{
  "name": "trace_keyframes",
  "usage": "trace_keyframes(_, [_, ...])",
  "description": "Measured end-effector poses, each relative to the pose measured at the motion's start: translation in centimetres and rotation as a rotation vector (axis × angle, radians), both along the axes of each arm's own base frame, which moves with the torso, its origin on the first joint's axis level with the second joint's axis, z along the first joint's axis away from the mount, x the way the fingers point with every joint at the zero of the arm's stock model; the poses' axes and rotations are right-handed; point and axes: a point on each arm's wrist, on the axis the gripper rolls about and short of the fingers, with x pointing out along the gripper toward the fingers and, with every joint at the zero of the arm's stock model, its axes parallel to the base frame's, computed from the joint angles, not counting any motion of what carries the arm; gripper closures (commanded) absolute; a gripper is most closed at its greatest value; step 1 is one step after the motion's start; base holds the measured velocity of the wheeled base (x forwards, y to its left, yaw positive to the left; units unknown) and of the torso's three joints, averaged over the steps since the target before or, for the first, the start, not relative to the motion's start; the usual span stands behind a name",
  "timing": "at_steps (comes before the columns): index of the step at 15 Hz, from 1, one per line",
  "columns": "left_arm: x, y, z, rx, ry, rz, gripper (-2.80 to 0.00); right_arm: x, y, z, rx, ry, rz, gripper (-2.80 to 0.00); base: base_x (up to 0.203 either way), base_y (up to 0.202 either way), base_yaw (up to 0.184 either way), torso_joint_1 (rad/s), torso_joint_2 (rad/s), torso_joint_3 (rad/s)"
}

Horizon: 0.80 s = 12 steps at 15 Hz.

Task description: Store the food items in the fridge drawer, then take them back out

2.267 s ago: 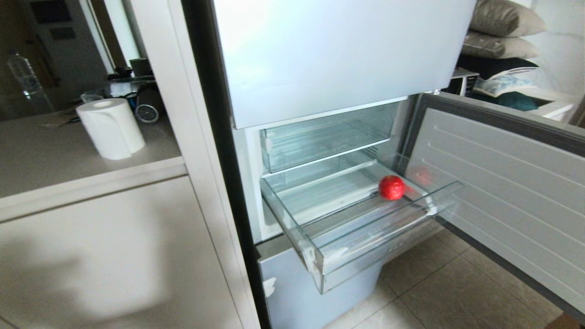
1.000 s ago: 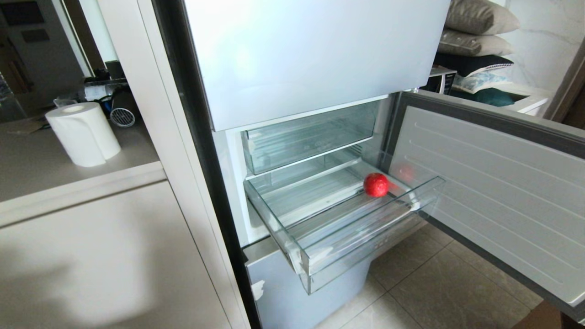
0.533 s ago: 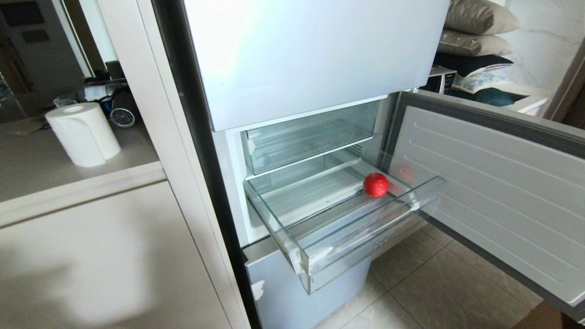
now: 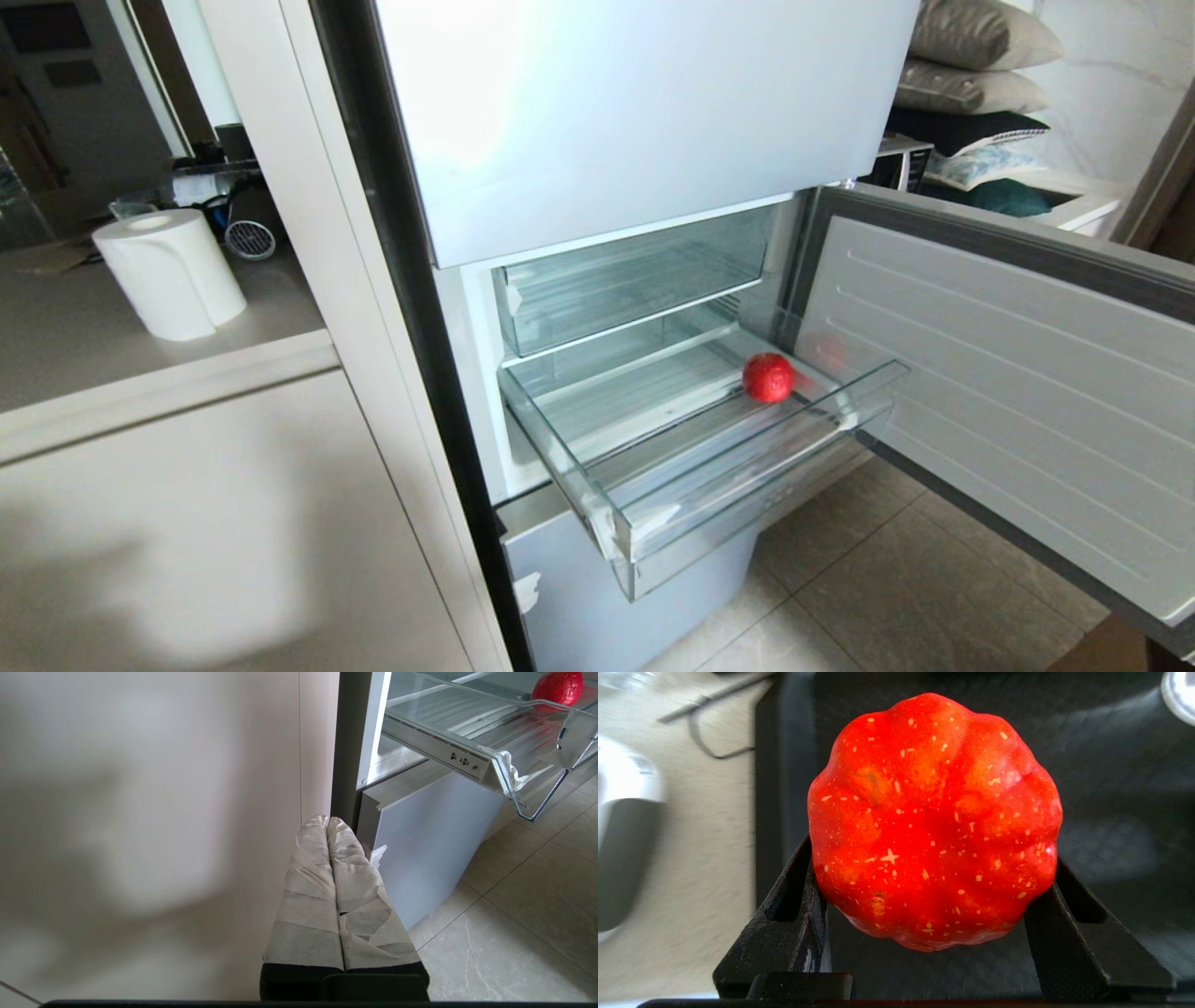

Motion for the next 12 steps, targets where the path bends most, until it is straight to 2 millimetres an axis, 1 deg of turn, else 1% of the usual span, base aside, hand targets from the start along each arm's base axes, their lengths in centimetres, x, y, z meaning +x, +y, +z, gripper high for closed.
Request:
trace_keyframes(3, [0.0, 0.0, 0.0, 0.000, 0.000, 0.000, 0.00, 0.4, -1.6, -1.8, 0.017, 0.017, -0.009, 0.00, 0.000, 0.000, 0.000, 0.000, 0.00, 0.000])
trace_keyframes(4, [0.0, 0.0, 0.0, 0.000, 0.000, 0.000, 0.00, 0.5, -2.1, -2.3, 0.019, 0.024, -0.016, -2.80, 0.000, 0.000, 0.000, 0.000, 0.00, 0.000])
trace_keyframes(6, [0.0, 0.0, 0.0, 0.000, 0.000, 0.000, 0.00, 0.6, -2.9, -3.3, 0.028, 0.032, -0.022, -2.80, 0.000, 0.000, 0.000, 0.000, 0.00, 0.000])
trace_keyframes(9, [0.0, 0.0, 0.0, 0.000, 0.000, 0.000, 0.00, 0.6, -3.1, -3.9, 0.042, 0.034, -0.022, -2.80, 0.000, 0.000, 0.000, 0.000, 0.00, 0.000])
trace_keyframes(10, [0.0, 0.0, 0.0, 0.000, 0.000, 0.000, 0.00, 0.6, -3.1, -3.9, 0.045, 0.033, -0.023, -2.80, 0.000, 0.000, 0.000, 0.000, 0.00, 0.000])
trace_keyframes(12, [0.0, 0.0, 0.0, 0.000, 0.000, 0.000, 0.00, 0.4, -3.0, -3.3, 0.033, 0.029, -0.029, -2.80, 0.000, 0.000, 0.000, 0.000, 0.00, 0.000])
